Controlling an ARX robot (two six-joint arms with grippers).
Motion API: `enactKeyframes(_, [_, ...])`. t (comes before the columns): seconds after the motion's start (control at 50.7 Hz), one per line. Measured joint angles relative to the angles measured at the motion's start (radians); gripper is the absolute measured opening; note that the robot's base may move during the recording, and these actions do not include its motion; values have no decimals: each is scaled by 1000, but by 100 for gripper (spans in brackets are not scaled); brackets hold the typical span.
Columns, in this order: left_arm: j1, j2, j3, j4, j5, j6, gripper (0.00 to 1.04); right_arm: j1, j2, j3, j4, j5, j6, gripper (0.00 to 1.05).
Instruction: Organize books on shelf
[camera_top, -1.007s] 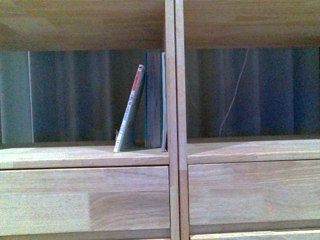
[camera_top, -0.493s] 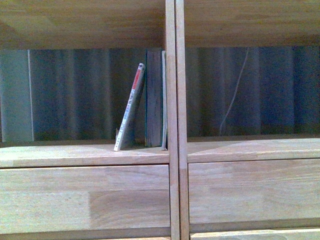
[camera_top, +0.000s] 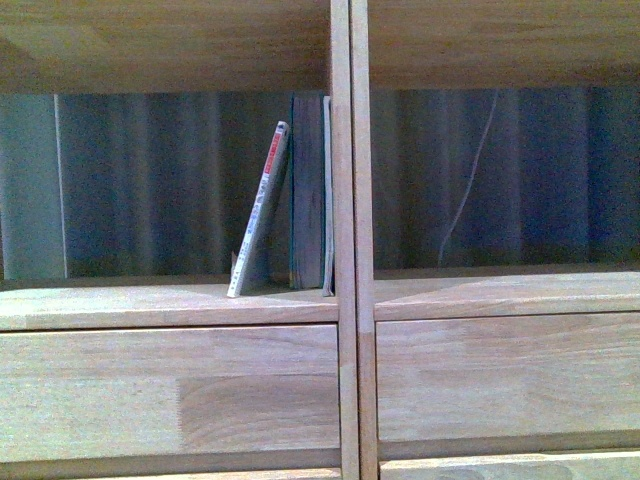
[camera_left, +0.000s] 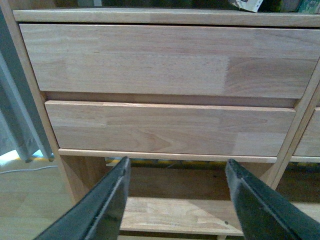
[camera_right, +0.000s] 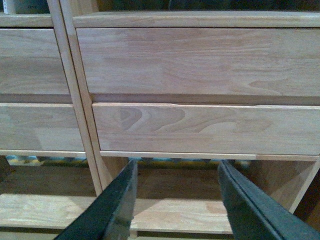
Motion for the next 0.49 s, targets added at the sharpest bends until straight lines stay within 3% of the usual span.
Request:
enactKeyframes(0.237, [0, 0, 0, 0, 0, 1, 99, 0, 0, 0, 0, 0, 0, 90])
enactKeyframes(0.296, [0, 0, 0, 0, 0, 0, 97, 0, 0, 0, 0, 0, 0, 99])
enactKeyframes(0.493, [0, 0, 0, 0, 0, 0, 97, 0, 0, 0, 0, 0, 0, 98])
